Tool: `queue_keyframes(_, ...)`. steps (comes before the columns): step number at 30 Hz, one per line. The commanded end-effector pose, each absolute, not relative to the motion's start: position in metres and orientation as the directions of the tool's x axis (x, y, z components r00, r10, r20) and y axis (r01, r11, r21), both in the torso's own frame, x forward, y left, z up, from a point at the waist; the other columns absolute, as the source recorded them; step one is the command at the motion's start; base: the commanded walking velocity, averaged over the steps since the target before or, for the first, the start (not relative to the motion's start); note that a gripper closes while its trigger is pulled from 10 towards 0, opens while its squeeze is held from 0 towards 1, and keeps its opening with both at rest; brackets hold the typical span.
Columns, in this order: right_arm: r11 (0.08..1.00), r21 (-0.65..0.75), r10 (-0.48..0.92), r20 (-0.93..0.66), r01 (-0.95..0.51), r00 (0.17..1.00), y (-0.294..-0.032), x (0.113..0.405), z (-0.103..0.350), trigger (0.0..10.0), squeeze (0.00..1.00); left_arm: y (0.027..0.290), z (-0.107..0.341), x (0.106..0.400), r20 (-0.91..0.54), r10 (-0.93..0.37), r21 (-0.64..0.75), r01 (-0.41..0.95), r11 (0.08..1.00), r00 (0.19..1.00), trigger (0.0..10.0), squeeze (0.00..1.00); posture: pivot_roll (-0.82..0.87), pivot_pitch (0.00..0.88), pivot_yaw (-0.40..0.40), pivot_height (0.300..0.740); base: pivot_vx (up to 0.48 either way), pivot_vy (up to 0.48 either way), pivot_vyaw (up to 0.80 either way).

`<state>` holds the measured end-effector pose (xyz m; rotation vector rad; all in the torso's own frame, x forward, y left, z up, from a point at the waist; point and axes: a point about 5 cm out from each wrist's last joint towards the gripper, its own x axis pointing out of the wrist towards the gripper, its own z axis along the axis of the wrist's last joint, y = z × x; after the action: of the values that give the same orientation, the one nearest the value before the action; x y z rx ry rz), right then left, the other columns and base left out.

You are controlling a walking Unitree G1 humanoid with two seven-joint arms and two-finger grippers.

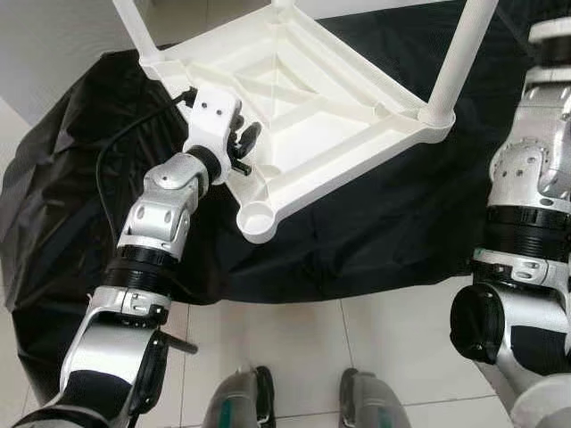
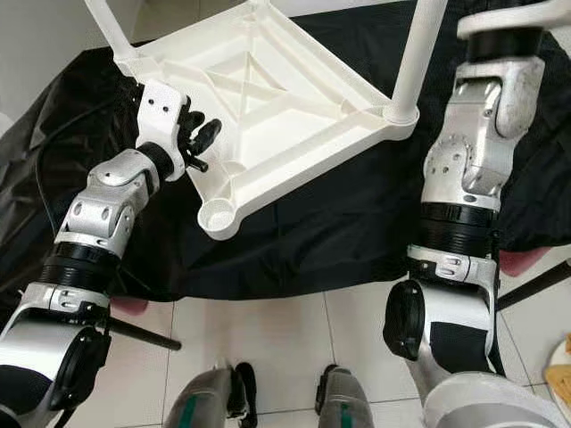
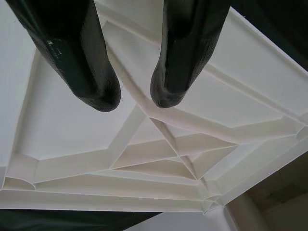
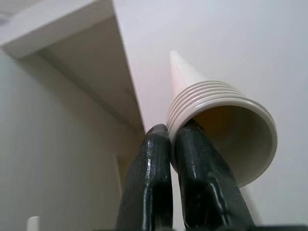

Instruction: Building children table

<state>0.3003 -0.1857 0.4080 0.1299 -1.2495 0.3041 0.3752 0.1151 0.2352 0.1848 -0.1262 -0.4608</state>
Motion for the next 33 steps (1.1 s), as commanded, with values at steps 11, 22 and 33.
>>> queue_keyframes(11,0.896,-0.220,0.333,0.908,-0.386,0.254,-0.157,0.300,0.416,10.0,0.00,0.119,0.231,0.375,0.067,-0.454,0.223,0.431,0.875,0.888,10.0,0.00,0.01,0.087,0.109,0.740,0.000,0.000,0.00)
queue_keyframes(22,0.872,-0.222,0.387,0.857,-0.436,0.340,-0.151,0.313,0.392,10.0,0.00,0.117,0.234,0.374,0.083,-0.464,0.241,0.434,0.868,0.882,10.0,0.00,0.03,0.088,0.076,0.740,0.000,0.000,0.00)
queue_keyframes(33,0.895,-0.151,0.417,0.617,-0.420,0.667,-0.145,0.336,0.293,10.0,0.00,0.131,0.245,0.375,0.113,-0.408,0.067,0.403,0.913,0.906,10.0,0.00,0.06,0.057,0.014,0.740,0.000,0.000,0.00)
